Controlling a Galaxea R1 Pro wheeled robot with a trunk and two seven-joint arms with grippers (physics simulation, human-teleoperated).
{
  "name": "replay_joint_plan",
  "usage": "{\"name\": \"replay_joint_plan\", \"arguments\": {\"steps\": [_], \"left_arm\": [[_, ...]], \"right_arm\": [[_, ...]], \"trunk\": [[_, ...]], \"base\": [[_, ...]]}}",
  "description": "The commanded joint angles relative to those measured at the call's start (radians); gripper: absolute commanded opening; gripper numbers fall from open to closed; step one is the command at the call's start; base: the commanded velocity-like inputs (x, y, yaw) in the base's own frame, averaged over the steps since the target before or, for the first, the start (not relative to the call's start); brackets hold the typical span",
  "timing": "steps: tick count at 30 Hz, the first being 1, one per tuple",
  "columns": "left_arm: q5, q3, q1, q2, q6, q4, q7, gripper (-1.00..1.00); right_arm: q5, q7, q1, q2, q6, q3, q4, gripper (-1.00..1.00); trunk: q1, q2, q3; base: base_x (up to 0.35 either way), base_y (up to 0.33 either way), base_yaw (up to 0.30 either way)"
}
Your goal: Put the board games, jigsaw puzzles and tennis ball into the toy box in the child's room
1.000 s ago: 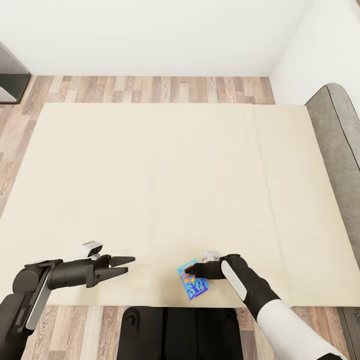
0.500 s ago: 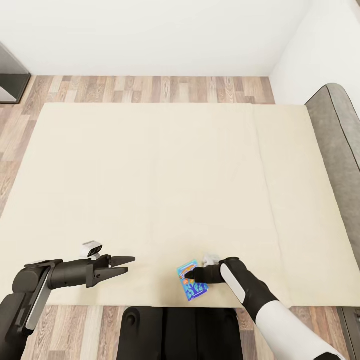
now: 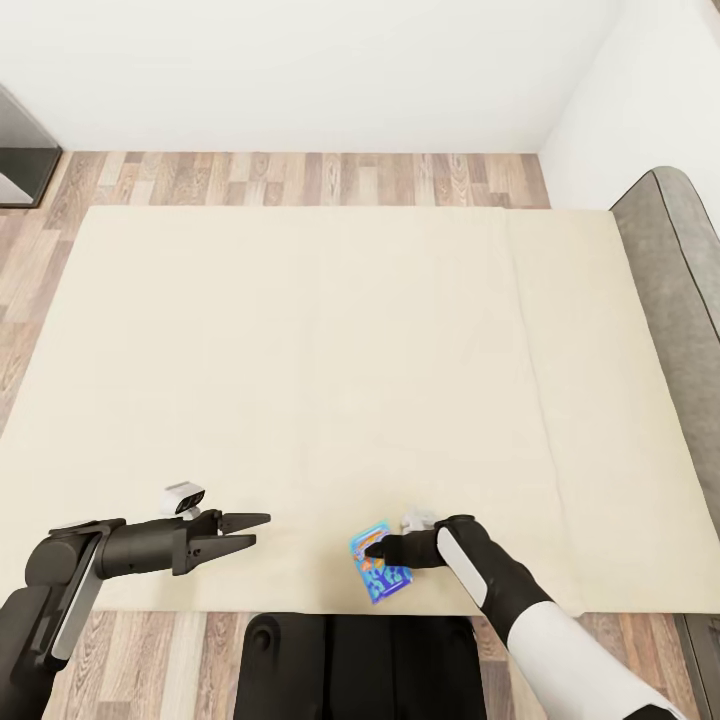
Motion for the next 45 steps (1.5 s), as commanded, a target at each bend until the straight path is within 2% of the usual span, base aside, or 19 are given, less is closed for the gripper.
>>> {"name": "replay_joint_plan", "arguments": {"steps": [1,45], "left_arm": [[0.000,0.000,0.000,0.001,0.011,0.000,-0.004,1.00],[0.000,0.000,0.000,0.002,0.011,0.000,-0.004,1.00]], "right_arm": [[0.006,0.005,0.000,0.001,0.003,0.000,-0.001,1.00],[0.006,0.004,0.000,0.003,0.005,-0.001,-0.001,1.00]], "trunk": [[0.001,-0.001,-0.001],[0.001,-0.001,-0.001]], "base": [[0.000,0.000,0.000],[0.000,0.026,0.000]]}}
